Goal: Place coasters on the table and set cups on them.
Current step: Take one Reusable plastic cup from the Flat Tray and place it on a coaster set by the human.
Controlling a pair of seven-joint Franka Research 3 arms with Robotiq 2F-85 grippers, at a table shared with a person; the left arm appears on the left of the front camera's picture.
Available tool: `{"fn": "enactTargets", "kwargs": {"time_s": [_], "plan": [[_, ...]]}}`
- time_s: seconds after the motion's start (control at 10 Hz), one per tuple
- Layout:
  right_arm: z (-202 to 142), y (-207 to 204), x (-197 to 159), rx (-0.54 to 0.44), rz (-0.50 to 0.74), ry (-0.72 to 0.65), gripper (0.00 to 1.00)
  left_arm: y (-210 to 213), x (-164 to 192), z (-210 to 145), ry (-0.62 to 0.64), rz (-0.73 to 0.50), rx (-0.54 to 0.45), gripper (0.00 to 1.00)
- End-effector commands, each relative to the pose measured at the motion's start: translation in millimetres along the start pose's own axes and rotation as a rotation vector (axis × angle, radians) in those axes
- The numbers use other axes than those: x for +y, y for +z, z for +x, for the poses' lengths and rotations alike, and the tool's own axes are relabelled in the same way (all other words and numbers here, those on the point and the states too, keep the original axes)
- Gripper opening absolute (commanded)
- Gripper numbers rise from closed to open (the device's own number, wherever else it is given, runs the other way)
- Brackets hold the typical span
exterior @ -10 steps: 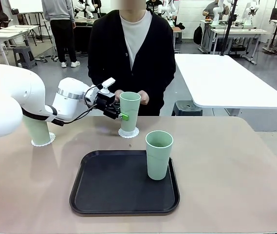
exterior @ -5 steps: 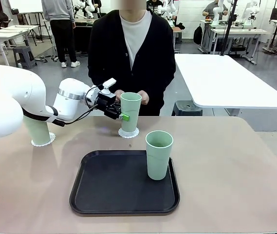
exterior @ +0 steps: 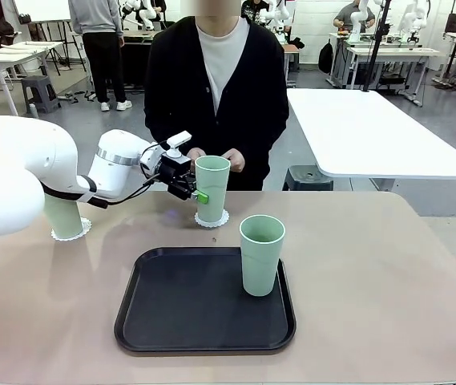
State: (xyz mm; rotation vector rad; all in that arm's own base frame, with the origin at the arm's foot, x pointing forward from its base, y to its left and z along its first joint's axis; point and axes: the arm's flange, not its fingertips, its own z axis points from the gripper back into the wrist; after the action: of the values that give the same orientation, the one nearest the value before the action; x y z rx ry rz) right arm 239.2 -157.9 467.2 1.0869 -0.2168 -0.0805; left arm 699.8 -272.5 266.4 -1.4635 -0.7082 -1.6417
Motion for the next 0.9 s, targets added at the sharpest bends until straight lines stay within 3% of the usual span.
{"fn": "enactTargets", "kwargs": {"time_s": [0.0,0.8], "plan": [[0.3,0.3,-0.7,0.001,0.009,0.003,1.00,9.5,19.3,2.3,0.008,-0.014,0.019,0.86],[0.3,0.3,-0.7,0.001,0.009,0.003,1.00,7.3,26.2,-4.2,-0.014,0.014,0.036,0.86]]}}
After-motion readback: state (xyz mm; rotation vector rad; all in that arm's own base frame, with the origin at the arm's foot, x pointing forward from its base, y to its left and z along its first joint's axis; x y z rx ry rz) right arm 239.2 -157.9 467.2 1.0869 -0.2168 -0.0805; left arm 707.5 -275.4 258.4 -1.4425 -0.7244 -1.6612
